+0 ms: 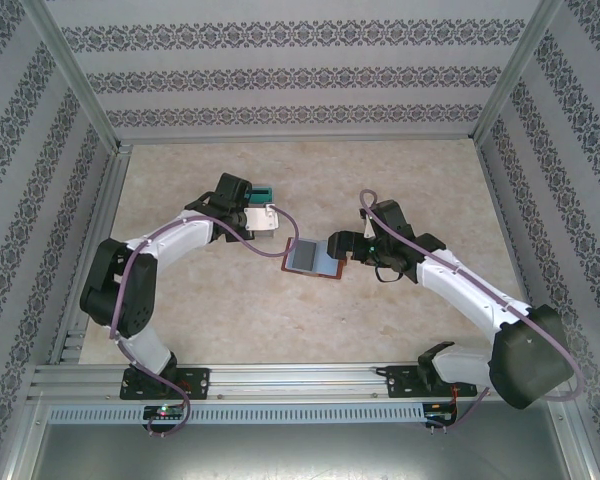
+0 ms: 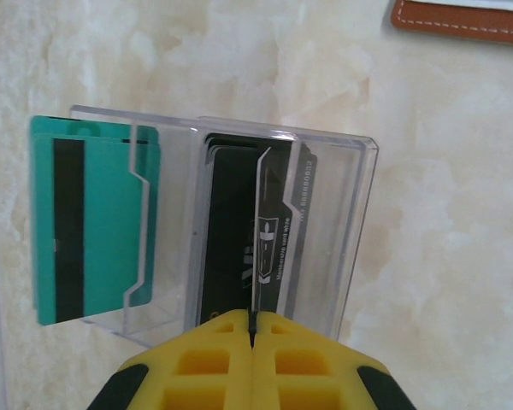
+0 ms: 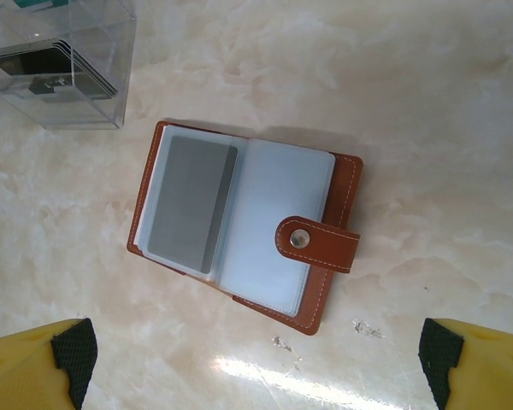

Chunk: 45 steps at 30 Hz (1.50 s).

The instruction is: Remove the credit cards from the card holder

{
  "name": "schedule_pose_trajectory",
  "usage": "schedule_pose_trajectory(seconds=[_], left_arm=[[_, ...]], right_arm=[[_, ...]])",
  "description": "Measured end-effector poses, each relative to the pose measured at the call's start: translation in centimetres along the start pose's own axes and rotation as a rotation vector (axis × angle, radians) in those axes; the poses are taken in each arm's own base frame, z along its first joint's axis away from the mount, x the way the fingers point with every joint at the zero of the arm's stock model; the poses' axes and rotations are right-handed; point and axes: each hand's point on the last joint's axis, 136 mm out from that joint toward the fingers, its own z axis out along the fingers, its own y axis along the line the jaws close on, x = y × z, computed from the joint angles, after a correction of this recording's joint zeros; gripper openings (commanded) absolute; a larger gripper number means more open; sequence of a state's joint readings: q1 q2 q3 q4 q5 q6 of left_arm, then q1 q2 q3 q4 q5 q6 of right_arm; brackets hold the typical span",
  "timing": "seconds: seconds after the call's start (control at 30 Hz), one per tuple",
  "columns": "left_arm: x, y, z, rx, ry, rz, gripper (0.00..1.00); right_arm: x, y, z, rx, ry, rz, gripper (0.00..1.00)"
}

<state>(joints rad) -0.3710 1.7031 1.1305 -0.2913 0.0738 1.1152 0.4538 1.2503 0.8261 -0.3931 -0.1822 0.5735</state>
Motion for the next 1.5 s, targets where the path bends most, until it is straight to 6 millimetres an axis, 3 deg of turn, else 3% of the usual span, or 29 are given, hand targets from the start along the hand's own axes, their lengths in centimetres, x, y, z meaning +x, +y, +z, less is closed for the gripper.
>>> schedule_pose_trajectory(seconds=[0.23,0.53,0.87,0.97,1.1,1.23,1.37,1.5], left_arm=[[0.1,-0.1,0.5,0.008,0.008,-0.002,0.21],[0.4,0.2,2.2,0.011,0.038,-0.012,0.23],[-0.1,1.5,2.2,-0.021,0.027,-0.044,0.22],[-0.3,1.9,1.9,-0.036,0.019,-0.084,0.30],[-1.0,3.1,0.2,-0.074,-0.016,-0.202,0.46],[-2.8,6.1,-3.3,-0.146,-0.097,-0.403,0.64],[-4.3,8.1,-7.1,-0.181,-0.200,-0.655,0.63],[-5.1,8.1,-9.4,-0.131,-0.284,-0.950,0.58]], right_arm=[[-0.1,-0.2,0.0,0.004,-0.002,0.005,0.98],[0.0,-0.3,0.2,0.007,0.005,0.007,0.98],[0.0,-0.3,0.2,0.006,0.006,0.007,0.98],[0.0,-0.3,0.3,0.007,0.009,0.008,0.98],[0.3,-0.5,0.8,0.014,0.027,0.011,0.98],[0.5,-0.6,1.3,0.022,0.044,0.012,0.98],[0.7,0.2,1.9,0.017,0.063,-0.007,0.98],[0.8,1.2,2.7,0.001,0.081,-0.024,0.90]])
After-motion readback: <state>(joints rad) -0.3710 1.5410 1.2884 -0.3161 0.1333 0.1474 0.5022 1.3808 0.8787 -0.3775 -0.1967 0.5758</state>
